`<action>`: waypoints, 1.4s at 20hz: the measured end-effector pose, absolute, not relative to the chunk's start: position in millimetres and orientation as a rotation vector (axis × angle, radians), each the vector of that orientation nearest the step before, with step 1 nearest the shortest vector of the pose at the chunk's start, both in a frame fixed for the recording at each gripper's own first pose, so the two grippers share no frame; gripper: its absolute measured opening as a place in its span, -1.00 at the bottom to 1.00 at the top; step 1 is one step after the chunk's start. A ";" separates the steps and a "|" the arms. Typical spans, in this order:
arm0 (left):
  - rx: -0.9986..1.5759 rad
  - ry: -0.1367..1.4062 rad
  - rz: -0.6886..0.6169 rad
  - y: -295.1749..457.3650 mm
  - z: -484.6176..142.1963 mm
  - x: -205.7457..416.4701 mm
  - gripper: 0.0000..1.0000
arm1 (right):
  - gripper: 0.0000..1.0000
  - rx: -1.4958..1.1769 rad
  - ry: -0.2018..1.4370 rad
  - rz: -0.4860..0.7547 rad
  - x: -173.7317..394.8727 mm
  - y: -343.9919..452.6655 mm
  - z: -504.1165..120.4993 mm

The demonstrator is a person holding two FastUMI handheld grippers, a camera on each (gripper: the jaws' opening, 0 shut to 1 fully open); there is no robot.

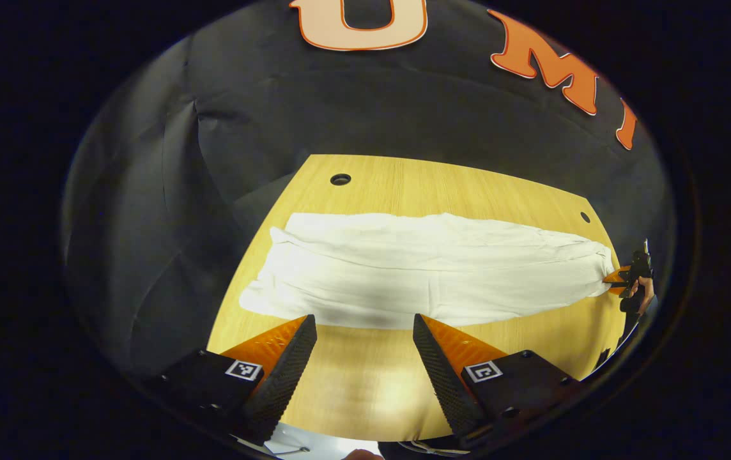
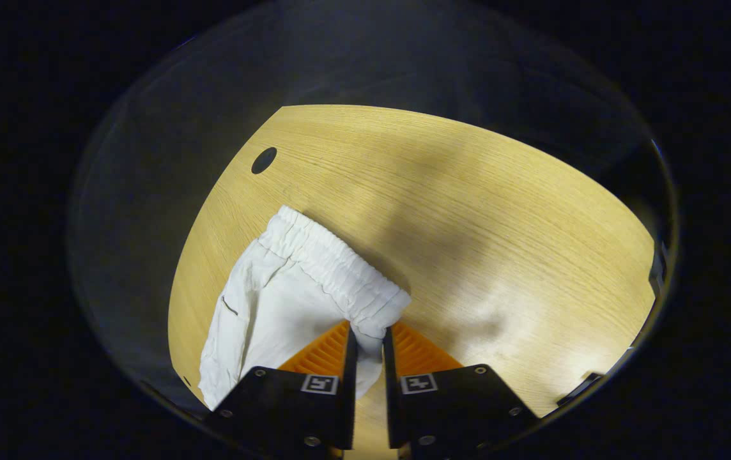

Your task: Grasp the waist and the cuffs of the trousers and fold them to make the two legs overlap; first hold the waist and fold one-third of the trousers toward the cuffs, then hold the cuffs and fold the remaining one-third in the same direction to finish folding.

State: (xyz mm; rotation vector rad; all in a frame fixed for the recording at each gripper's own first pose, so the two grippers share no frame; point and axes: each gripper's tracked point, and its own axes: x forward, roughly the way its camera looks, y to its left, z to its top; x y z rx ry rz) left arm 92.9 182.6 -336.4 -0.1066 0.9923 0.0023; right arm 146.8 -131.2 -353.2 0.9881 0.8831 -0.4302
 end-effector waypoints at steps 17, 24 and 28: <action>-0.095 0.979 -0.097 188.3 -323.7 137.1 0.99 | -0.91 0.902 0.538 -0.281 145.5 -110.9 -243.0; -0.162 0.949 -0.119 201.4 -329.3 140.5 0.99 | -0.91 0.720 0.448 -0.172 152.1 -49.5 -169.5; -0.193 0.944 -0.114 212.3 -333.6 137.5 0.93 | -0.92 0.636 0.426 -0.086 155.0 -0.1 -144.7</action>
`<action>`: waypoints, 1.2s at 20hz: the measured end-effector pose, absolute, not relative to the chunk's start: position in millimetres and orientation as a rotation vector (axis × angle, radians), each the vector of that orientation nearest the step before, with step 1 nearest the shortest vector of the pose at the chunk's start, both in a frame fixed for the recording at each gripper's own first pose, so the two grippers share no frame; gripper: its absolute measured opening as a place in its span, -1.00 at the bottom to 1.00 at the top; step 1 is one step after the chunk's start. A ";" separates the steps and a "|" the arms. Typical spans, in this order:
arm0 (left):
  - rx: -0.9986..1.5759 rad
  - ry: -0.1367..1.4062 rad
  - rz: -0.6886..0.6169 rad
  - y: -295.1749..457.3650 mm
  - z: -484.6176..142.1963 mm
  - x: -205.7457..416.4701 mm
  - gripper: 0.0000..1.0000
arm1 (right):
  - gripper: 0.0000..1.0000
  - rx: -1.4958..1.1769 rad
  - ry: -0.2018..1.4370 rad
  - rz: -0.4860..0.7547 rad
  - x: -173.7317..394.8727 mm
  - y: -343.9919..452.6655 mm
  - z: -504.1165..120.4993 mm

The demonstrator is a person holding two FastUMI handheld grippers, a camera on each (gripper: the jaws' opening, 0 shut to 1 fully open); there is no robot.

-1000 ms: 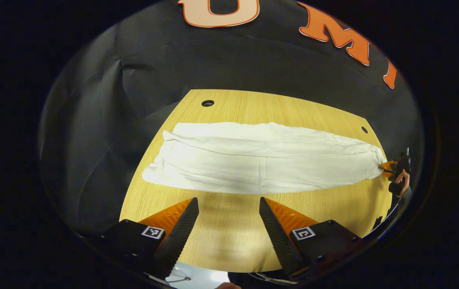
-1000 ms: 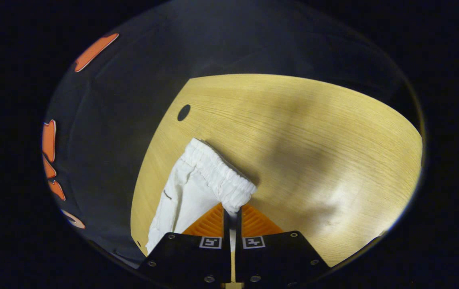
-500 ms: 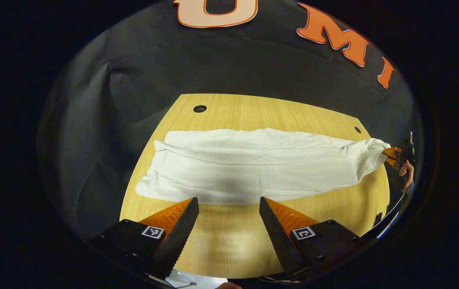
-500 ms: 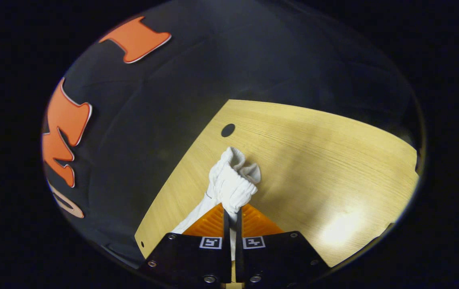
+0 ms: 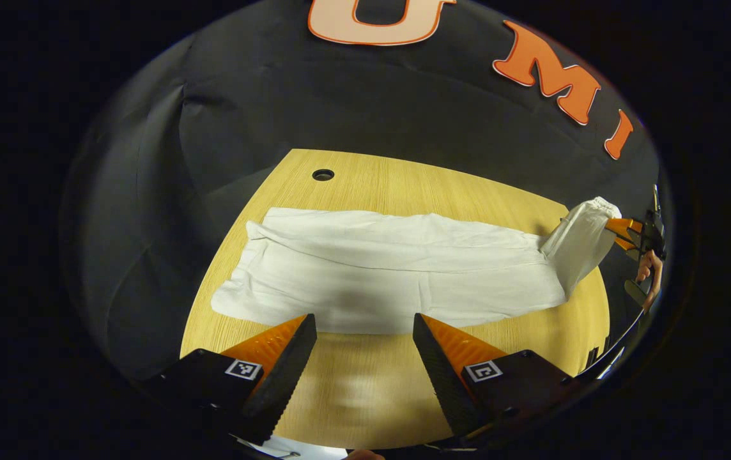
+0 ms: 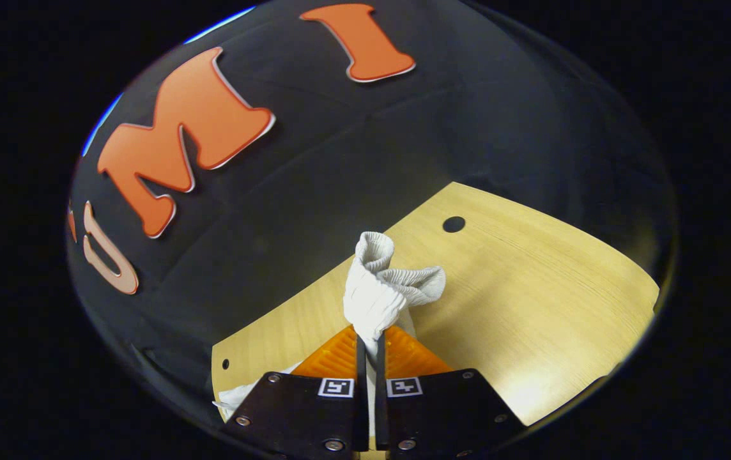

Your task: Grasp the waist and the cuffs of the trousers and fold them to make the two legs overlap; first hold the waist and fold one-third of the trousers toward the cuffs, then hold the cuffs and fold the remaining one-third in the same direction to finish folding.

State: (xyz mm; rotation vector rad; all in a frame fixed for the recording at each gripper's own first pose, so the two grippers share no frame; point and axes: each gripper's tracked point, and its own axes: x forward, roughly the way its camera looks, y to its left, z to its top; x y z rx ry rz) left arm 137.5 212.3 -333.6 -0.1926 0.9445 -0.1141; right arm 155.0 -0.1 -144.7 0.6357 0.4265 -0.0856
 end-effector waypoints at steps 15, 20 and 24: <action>-0.394 1.020 -0.038 277.2 -381.9 133.5 0.99 | -0.91 0.403 0.524 0.164 153.8 213.9 -164.8; -0.696 1.093 0.005 267.4 -405.6 124.4 0.99 | -0.90 0.318 0.612 0.164 143.8 256.2 -210.4; -0.909 1.102 0.060 266.4 -424.3 124.5 0.99 | -0.77 0.339 0.681 0.229 128.7 272.2 -220.8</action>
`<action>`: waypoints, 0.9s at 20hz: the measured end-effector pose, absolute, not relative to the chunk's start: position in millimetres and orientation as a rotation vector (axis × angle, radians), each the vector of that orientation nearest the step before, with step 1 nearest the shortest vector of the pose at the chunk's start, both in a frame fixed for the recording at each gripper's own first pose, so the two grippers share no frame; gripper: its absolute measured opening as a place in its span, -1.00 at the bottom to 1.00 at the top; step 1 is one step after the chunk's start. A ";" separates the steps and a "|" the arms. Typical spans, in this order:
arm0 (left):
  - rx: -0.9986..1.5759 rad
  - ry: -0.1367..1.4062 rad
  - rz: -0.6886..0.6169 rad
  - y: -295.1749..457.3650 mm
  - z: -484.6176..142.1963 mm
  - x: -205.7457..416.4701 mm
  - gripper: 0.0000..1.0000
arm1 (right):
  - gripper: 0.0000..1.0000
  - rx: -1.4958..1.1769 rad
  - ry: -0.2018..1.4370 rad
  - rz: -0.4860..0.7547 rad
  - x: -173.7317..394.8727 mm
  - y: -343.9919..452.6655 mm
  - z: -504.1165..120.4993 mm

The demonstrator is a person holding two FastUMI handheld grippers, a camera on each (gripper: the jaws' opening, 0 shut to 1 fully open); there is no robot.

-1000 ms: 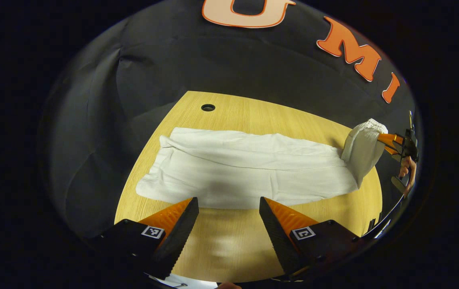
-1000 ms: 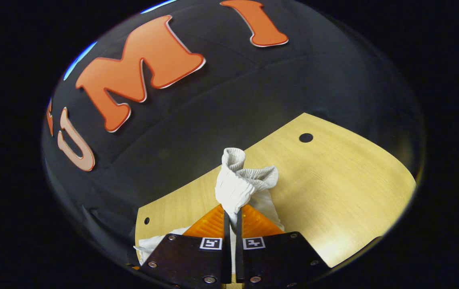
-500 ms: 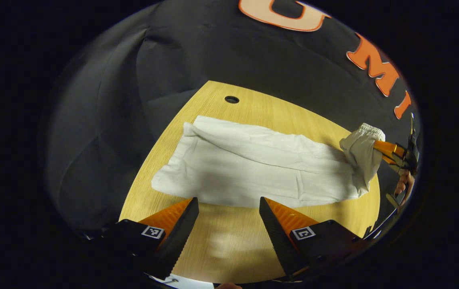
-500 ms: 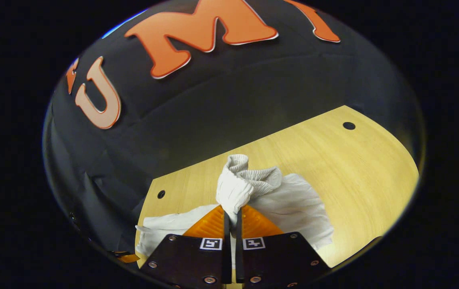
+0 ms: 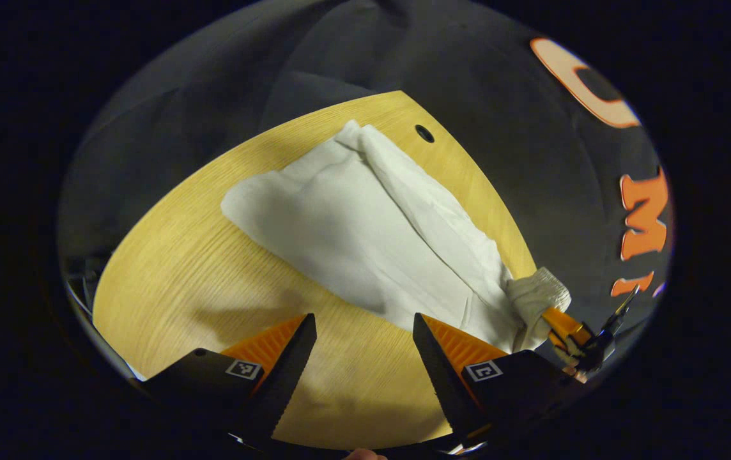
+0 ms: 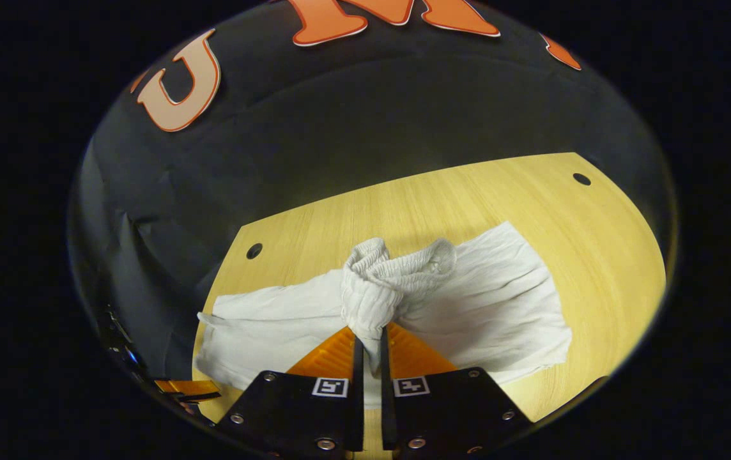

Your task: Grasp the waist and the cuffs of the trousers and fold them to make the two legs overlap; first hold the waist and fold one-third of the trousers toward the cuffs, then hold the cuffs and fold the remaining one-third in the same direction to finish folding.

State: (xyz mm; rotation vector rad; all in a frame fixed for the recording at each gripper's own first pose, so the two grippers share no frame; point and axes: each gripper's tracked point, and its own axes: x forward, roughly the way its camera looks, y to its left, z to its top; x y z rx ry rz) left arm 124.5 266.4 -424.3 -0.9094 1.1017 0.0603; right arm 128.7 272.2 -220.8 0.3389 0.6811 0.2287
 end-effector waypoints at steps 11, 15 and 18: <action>-1.193 0.930 0.141 331.3 -416.7 130.2 1.00 | 0.80 0.376 0.683 0.330 94.9 293.9 -197.5; -1.286 0.849 0.156 341.5 -421.0 147.4 1.00 | 0.92 0.376 0.653 0.290 90.7 270.6 -184.8; -1.319 0.793 0.138 337.8 -419.9 165.2 0.93 | 0.90 0.392 0.648 0.258 85.0 254.2 -183.8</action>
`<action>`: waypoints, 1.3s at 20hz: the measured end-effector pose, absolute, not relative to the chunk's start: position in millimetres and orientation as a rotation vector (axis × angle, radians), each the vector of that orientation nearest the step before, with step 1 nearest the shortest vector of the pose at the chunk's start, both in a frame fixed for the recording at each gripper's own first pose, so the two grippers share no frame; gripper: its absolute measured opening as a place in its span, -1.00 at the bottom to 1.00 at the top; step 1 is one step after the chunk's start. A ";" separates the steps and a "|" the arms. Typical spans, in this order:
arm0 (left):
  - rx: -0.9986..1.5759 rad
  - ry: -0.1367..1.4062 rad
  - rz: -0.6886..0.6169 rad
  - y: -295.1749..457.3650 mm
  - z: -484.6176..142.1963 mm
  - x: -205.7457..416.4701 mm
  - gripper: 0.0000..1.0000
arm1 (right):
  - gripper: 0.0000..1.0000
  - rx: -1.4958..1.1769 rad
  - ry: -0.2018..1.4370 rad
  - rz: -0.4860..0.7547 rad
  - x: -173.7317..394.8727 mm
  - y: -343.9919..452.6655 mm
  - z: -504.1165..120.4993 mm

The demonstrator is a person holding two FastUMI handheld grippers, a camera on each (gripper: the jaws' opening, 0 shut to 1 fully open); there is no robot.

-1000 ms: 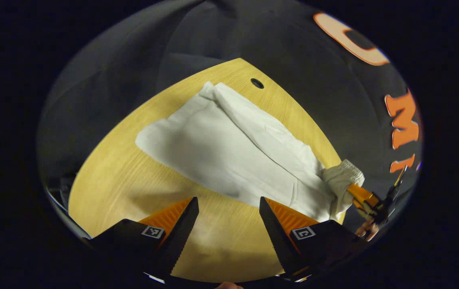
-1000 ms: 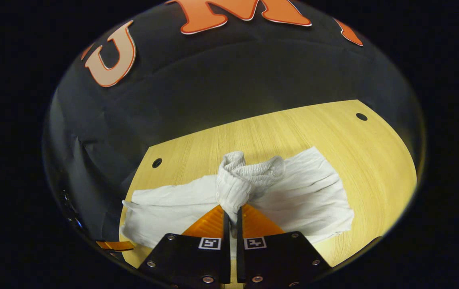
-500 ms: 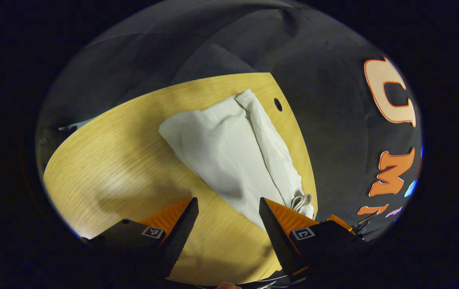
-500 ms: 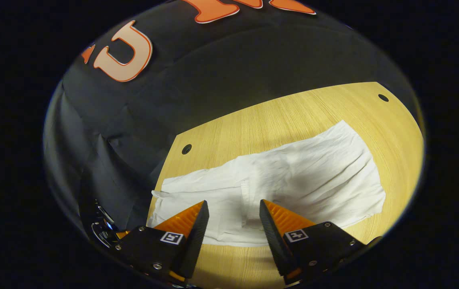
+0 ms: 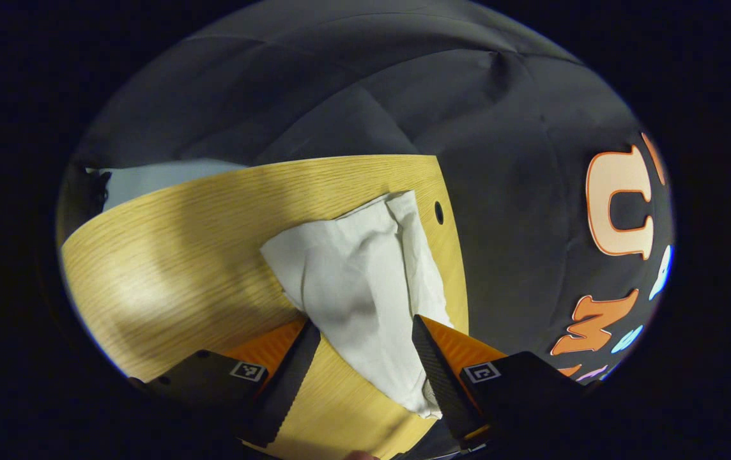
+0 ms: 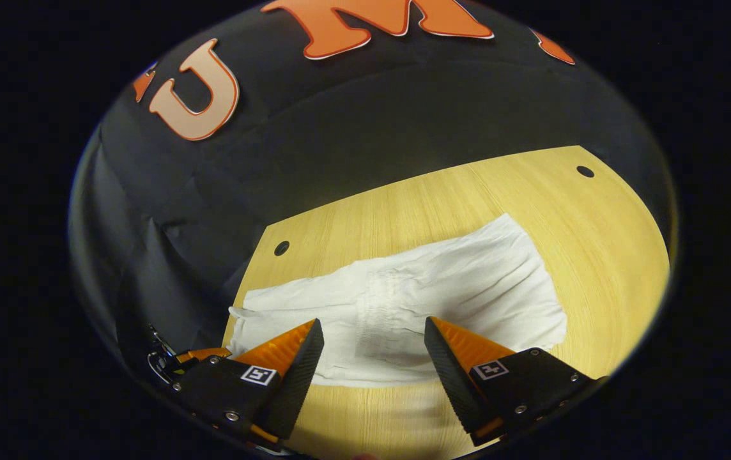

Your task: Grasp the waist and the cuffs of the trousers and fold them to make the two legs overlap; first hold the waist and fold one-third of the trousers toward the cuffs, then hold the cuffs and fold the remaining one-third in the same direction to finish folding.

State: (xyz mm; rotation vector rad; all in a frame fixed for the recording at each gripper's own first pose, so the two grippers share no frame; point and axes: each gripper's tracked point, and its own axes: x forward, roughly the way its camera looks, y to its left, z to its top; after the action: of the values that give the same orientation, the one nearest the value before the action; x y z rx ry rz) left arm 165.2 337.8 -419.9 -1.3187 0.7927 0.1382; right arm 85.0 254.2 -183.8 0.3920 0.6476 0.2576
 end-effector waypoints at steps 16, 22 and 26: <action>-1.173 0.774 0.123 332.9 -421.5 199.6 -0.80 | 0.92 0.490 0.603 0.053 48.9 150.6 -189.4; -1.004 0.689 -0.006 313.9 -344.8 217.6 -0.81 | 0.92 0.528 0.587 0.009 43.5 115.4 -194.8; -0.981 0.634 -0.059 289.0 -296.9 230.2 -0.81 | 0.91 0.572 0.596 0.001 41.5 91.0 -199.2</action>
State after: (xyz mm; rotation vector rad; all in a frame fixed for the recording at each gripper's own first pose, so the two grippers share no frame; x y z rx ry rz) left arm 230.2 289.0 -296.9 -0.9808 0.6338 -0.0589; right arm 41.5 91.0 -199.2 0.5721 0.5963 0.0011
